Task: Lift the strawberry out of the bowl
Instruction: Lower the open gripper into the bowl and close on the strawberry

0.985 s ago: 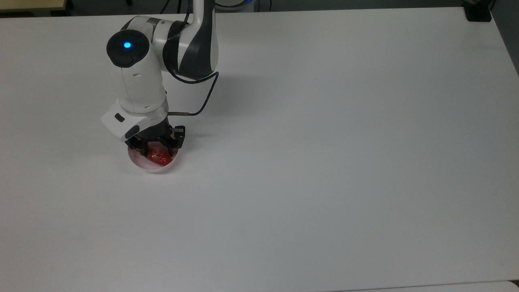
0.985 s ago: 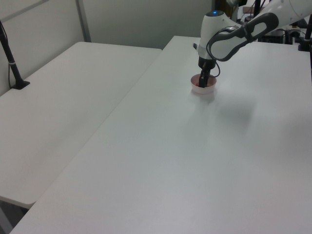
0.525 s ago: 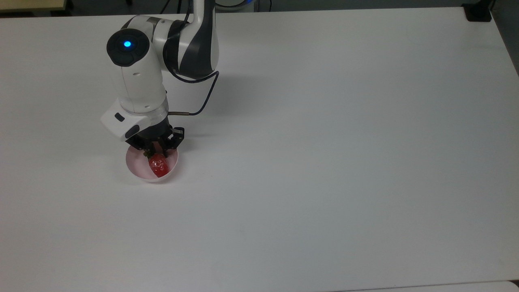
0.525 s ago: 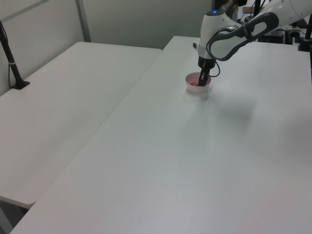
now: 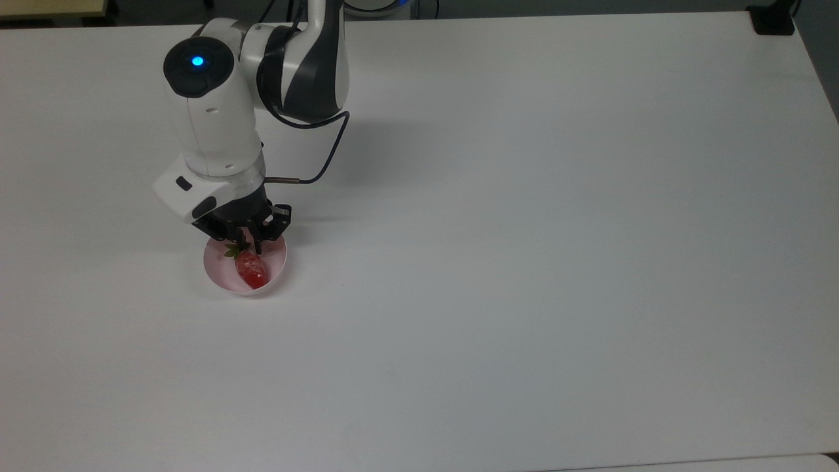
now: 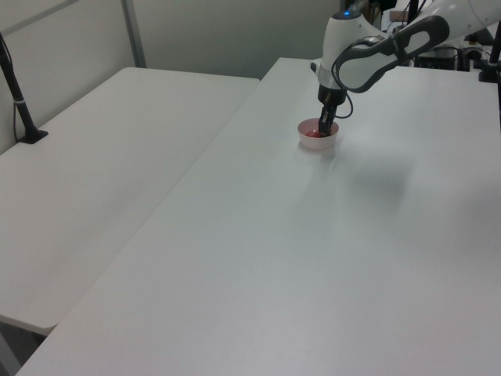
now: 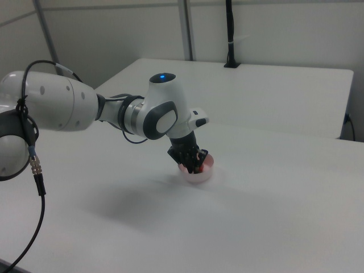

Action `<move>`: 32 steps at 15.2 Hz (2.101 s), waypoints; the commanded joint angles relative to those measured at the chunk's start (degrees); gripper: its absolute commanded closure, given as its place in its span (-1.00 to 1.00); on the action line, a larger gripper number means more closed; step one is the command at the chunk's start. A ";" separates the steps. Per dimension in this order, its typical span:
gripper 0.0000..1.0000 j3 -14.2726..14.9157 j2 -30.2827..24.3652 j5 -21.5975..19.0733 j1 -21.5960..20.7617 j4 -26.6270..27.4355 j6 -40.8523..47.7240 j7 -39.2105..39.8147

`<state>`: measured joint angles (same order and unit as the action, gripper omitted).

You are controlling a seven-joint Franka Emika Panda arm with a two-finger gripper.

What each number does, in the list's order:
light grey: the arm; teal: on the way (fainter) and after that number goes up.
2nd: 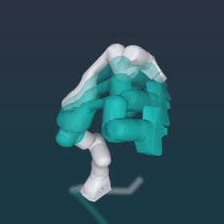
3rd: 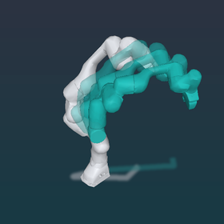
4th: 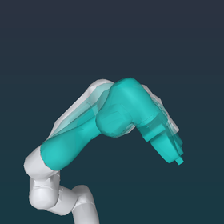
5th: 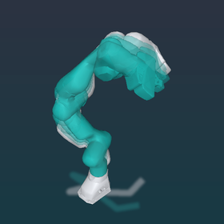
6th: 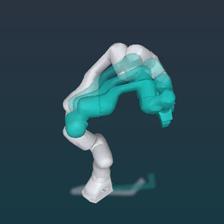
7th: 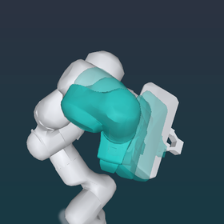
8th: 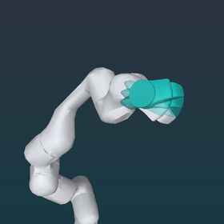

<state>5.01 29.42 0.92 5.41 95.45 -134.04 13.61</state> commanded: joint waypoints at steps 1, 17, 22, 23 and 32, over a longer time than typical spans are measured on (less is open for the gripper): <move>0.60 0.08 -1.38 -0.04 0.21 0.79 0.35 -1.39; -0.78 0.08 1.78 1.19 0.65 0.09 -5.80 -19.85; 0.20 0.08 2.31 0.67 1.26 0.00 -5.89 -19.85; 0.35 0.08 2.22 0.58 1.44 0.00 -5.80 -19.93; 0.77 0.08 1.61 0.58 2.06 -0.09 -5.89 -19.41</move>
<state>5.07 31.67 1.00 7.46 94.89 -138.93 -5.09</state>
